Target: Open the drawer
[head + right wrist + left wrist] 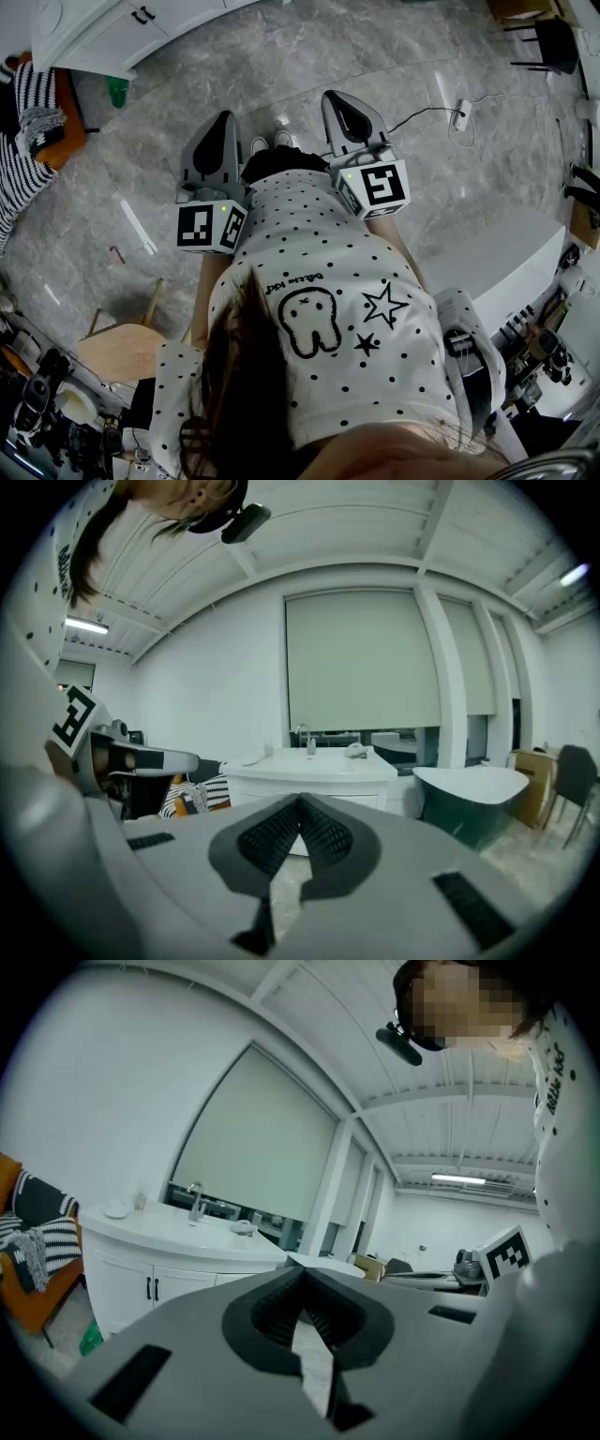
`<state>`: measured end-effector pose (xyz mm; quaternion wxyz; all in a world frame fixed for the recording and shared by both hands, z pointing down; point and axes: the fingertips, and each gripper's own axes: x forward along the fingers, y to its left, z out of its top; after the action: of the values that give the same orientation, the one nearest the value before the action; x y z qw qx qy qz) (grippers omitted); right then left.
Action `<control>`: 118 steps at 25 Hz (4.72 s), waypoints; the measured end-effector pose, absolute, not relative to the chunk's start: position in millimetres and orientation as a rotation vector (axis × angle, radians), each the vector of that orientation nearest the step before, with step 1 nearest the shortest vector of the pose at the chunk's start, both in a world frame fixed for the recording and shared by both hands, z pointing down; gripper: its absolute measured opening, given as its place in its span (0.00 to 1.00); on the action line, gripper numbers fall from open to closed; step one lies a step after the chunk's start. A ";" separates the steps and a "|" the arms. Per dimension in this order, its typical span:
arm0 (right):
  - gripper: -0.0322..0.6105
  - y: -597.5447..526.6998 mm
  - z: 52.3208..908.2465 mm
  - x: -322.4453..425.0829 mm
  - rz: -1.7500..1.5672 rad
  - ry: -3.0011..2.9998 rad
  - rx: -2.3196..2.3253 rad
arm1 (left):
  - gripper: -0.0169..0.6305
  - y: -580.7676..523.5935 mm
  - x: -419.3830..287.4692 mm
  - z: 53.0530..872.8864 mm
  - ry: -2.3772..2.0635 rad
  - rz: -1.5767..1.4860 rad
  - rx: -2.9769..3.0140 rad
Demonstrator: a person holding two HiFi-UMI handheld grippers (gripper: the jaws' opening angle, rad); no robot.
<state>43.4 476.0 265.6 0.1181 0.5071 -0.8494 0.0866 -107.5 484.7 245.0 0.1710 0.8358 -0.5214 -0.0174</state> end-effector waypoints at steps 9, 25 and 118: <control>0.07 480.1 264.2 56.8 0.196 -2.509 1.462 | 0.03 487.8 -83.1 251.9 -1.467 -0.031 2.408; 0.07 460.3 280.0 68.6 0.194 -2.545 1.449 | 0.03 467.3 -71.4 267.0 -1.475 -0.050 2.413; 0.07 187.7 270.8 125.2 0.242 -2.535 1.437 | 0.03 217.4 -29.8 253.4 -1.568 -0.067 2.343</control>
<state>125.2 187.7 270.8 0.1085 0.4886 -0.8618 0.0824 -29.8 217.4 253.4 0.1602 0.8201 -0.5489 -0.0233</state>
